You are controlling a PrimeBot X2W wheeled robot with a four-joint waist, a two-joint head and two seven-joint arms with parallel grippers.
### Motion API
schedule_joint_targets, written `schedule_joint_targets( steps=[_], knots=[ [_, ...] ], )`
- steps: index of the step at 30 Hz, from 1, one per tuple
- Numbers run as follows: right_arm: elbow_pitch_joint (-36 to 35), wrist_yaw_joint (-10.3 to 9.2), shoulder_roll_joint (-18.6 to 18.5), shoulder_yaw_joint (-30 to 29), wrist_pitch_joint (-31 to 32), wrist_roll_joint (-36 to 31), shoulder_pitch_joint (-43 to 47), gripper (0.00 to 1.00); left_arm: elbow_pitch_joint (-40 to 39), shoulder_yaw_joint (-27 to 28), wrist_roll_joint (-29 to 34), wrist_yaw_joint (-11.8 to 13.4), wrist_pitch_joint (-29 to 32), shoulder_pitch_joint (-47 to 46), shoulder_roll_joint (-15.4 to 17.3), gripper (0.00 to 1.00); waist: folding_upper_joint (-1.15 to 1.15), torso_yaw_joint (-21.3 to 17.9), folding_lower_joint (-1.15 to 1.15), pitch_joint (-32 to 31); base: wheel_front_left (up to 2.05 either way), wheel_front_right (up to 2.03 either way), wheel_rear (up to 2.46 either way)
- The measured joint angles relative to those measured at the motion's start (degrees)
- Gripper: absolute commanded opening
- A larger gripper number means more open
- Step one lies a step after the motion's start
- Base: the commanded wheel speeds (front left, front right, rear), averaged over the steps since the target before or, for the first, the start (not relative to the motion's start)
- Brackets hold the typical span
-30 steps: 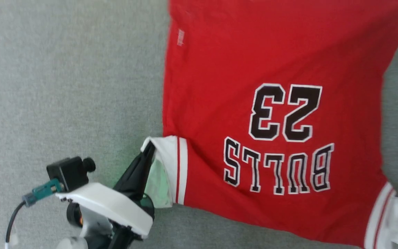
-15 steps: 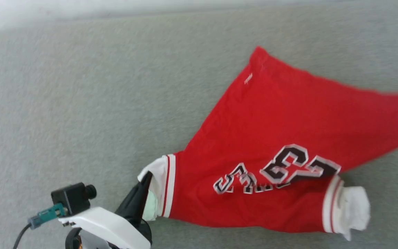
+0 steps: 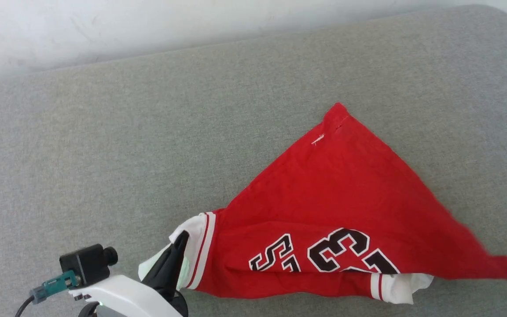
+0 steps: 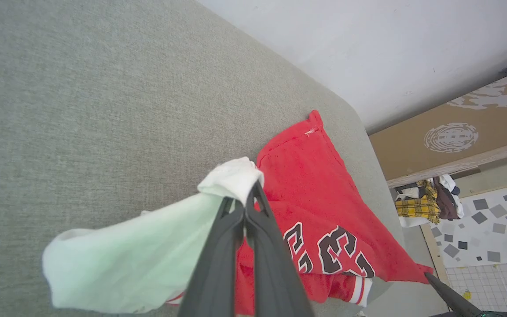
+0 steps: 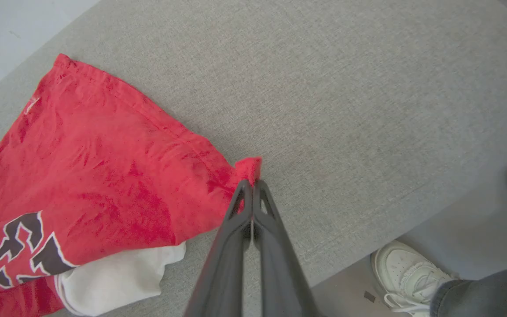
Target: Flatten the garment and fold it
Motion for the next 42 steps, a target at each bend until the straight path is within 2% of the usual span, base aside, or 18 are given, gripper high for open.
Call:
schedule_joint_targets(
  steps=[7,12,16,17,18,19,23,27,32,37,42],
  knots=[
    [12.02,0.00,0.05,9.99,-4.87,-13.12,-2.99,0.00,-0.05,-0.29,0.00,0.42,0.77,-0.04,0.19,0.00,0.00,0.25,0.00,-0.18,0.00,0.00,0.00],
    [20.90,0.00,-0.01,12.48,-7.38,-16.48,-8.20,0.00,0.08,-0.37,0.00,0.51,1.20,-0.53,0.18,0.00,0.00,0.68,0.00,0.07,0.00,0.00,0.00],
    [24.30,0.01,-0.40,12.48,-9.44,-17.19,-9.89,0.02,0.32,-0.57,-0.03,0.49,1.20,-0.81,0.14,0.00,0.00,0.97,0.00,0.27,0.00,0.00,0.00],
    [24.42,0.01,-0.41,12.30,-9.58,-16.89,-9.94,0.33,0.38,-0.56,-0.09,0.49,1.19,-0.98,0.10,0.00,0.00,1.06,0.00,0.36,0.00,0.00,0.00],
    [24.27,0.02,-0.37,11.90,-9.54,-16.30,-9.93,0.83,0.44,-0.53,-0.09,0.48,1.18,-1.23,0.08,0.00,0.00,1.16,0.00,0.45,0.00,0.00,0.00],
    [23.81,0.04,-0.36,11.36,-8.90,-15.66,-9.88,1.00,0.48,-0.51,-0.10,0.47,1.11,-1.35,0.07,0.00,0.00,1.26,0.00,0.53,0.00,0.00,0.00],
    [17.13,0.02,-0.55,8.91,-4.39,-12.59,-8.72,1.00,0.68,-0.29,-0.40,0.20,0.32,-1.33,-0.13,0.00,0.00,1.56,0.01,0.92,0.00,0.00,0.00],
    [4.92,0.01,-1.60,6.03,0.94,-10.32,-7.00,1.00,0.64,-0.09,-0.63,0.03,-0.43,-1.32,-0.47,0.00,0.00,1.76,0.01,1.51,0.00,0.00,0.00],
    [-6.60,0.01,-3.89,4.76,5.28,-8.90,-10.75,1.00,0.30,-0.14,-0.53,-0.44,-0.91,-1.42,-0.44,0.00,0.00,2.16,0.01,2.76,0.00,0.00,0.00],
    [-7.48,0.01,-6.67,10.55,7.72,-10.42,-19.86,1.00,0.19,-1.03,-0.16,-1.00,-0.87,-3.21,-0.43,0.00,0.00,3.25,0.01,4.39,0.00,0.00,0.00],
    [-0.54,0.01,-8.32,18.20,8.86,-12.12,-30.13,1.00,0.33,-2.16,0.03,-1.35,-0.60,-5.01,-0.60,0.00,0.00,4.67,0.02,6.46,0.00,0.00,0.00]
  ],
)
